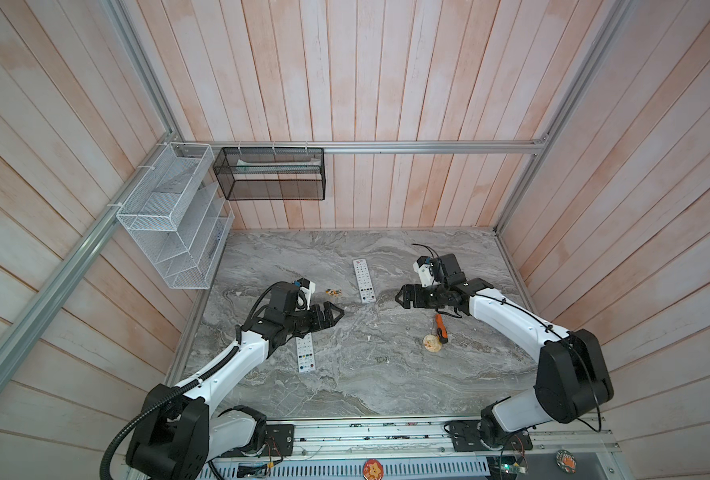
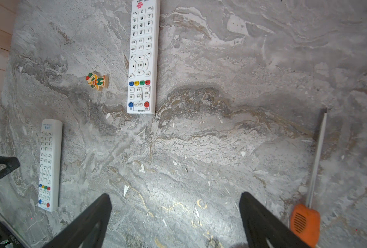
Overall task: Unload the batteries from the remote control
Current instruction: 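Raise both arms and reach the right gripper toward the farther white remote, then grasp the white remote with the right gripper and lift it upright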
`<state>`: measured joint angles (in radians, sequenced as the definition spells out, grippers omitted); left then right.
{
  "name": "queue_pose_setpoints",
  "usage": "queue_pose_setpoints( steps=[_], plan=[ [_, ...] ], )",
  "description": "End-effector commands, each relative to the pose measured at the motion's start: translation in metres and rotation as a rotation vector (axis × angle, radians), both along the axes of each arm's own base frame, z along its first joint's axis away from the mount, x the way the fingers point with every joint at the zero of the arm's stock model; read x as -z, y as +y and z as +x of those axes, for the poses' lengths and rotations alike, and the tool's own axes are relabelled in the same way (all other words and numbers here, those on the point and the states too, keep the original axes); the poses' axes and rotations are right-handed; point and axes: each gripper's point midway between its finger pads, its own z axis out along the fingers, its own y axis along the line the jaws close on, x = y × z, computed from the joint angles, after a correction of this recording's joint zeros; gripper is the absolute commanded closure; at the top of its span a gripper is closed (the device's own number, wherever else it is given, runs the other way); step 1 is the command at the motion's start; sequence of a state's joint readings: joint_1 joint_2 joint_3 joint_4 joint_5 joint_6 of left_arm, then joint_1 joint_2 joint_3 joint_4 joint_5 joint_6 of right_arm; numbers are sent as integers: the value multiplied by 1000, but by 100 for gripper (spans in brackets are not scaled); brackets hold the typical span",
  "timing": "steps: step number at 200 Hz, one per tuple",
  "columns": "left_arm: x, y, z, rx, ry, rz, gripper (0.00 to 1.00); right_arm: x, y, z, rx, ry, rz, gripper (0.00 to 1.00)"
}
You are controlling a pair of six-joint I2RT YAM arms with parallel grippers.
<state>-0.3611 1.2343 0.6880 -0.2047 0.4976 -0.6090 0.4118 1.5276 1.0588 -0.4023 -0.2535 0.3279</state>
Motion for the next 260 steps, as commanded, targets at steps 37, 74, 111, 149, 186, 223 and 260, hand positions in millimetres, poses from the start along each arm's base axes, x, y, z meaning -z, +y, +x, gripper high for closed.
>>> queue_pose_setpoints(
  steps=[37, 74, 111, 149, 186, 223, 260],
  plan=[
    [17, -5, 4, 41, 11, 17, 0, 15, 27, 24, -72, 39, 9, 6],
    [18, -5, 9, 34, 9, 23, 0, 21, 48, 49, -93, 46, -4, 6],
    [21, -3, 8, 28, 17, 31, 0, 28, 76, 84, -117, 29, -67, 6],
    [19, -2, 5, 22, 14, 21, 0, 44, 102, 115, -135, 14, -154, 5],
    [18, 2, -1, 28, 13, 33, 0, 61, 122, 130, -145, 33, -197, 4],
    [22, 7, -9, 24, 19, 39, 0, 78, 134, 135, -150, 31, -258, 4],
    [21, 13, -15, 14, 14, 35, 0, 92, 136, 138, -140, 43, -297, 8]
  ],
)
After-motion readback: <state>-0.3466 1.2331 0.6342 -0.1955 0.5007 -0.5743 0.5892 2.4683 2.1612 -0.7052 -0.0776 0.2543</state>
